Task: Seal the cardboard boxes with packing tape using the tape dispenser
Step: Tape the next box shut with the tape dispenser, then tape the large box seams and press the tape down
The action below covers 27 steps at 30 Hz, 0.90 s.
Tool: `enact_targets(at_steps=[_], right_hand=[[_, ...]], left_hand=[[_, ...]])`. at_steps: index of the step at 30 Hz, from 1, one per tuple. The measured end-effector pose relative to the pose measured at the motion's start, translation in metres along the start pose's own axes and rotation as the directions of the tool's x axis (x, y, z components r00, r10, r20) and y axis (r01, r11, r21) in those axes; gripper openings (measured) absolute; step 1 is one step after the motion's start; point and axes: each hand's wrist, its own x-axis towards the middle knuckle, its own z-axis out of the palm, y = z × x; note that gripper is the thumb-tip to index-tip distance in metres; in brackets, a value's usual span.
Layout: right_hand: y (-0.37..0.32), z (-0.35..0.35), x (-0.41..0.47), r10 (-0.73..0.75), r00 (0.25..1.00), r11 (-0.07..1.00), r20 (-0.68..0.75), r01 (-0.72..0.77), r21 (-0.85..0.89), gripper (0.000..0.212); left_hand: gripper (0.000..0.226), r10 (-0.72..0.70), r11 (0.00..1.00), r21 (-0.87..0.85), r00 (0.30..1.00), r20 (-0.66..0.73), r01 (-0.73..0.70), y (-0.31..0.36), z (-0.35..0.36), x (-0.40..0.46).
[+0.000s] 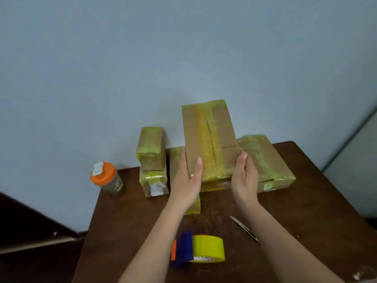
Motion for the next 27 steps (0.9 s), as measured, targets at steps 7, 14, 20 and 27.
enact_targets(at_steps=[7, 14, 20, 27], right_hand=[[0.058, -0.051, 0.064, 0.191, 0.958, 0.907, 0.213, -0.089, -0.412, 0.05], [0.08, -0.055, 0.088, 0.402, 0.811, 0.887, 0.424, -0.231, -0.399, 0.052], [0.095, -0.044, 0.114, 0.464, 0.7, 0.88, 0.543, -0.291, -0.376, 0.068], [0.112, -0.042, 0.148, 0.451, 0.707, 0.888, 0.545, -0.295, -0.352, 0.053]], left_hand=[[0.075, -0.386, 0.914, -0.065, 0.906, 0.176, 0.402, 0.002, 0.067, 0.035], [0.064, -0.439, 0.897, -0.023, 0.896, 0.062, 0.441, -0.016, 0.099, 0.065], [0.084, -0.493, 0.856, 0.191, 0.87, 0.02, 0.481, -0.019, 0.112, 0.088], [0.058, -0.367, 0.691, 0.591, 0.907, -0.208, 0.415, 0.012, 0.123, 0.106]])
